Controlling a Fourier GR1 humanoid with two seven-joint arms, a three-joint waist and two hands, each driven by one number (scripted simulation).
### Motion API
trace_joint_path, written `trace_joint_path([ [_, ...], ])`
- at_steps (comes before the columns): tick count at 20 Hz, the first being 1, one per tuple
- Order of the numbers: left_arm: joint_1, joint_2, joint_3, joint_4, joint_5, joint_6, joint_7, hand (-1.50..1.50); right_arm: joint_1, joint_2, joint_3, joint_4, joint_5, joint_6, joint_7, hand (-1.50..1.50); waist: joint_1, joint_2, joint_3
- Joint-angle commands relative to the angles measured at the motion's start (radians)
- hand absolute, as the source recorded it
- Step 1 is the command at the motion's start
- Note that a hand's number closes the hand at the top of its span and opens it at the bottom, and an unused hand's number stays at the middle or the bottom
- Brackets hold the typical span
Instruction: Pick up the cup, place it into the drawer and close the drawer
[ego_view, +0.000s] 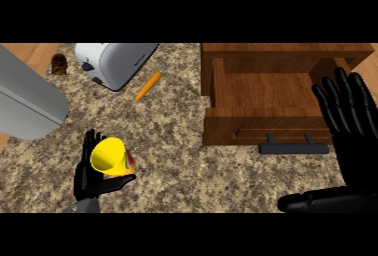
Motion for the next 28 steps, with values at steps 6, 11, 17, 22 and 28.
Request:
trace_joint_path([
  [6, 0.000, -0.014, -0.022, 0.007, 0.032, -0.133, -0.046, 1.50, 0.011, -0.032, -0.058, -0.031, -0.068, 0.024, 0.034, -1.50, 0.002, -0.001, 0.000],
  [11, -0.064, 0.033, -0.001, 0.134, 0.016, -0.194, -0.166, 1.50, 0.016, -0.038, -0.066, 0.020, -0.048, 0.043, -0.017, -1.50, -0.002, 0.001, 0.000],
  [17, -0.059, 0.014, -0.003, 0.081, 0.010, -0.122, -0.196, 1.50, -0.074, -0.022, -0.017, 0.005, 0.005, -0.015, 0.051, -1.50, 0.002, 0.000, 0.000],
  [22, -0.169, 0.066, 0.042, 0.229, 0.010, -0.138, -0.256, 1.50, -0.058, -0.055, -0.086, 0.040, -0.068, 0.033, 0.023, -1.50, -0.007, 0.004, -0.001],
  [28, -0.069, 0.034, -0.004, 0.001, 0.026, -0.140, -0.210, 1.50, -0.001, -0.019, -0.038, 0.010, -0.027, 0.015, 0.012, -1.50, 0.006, -0.002, 0.001],
])
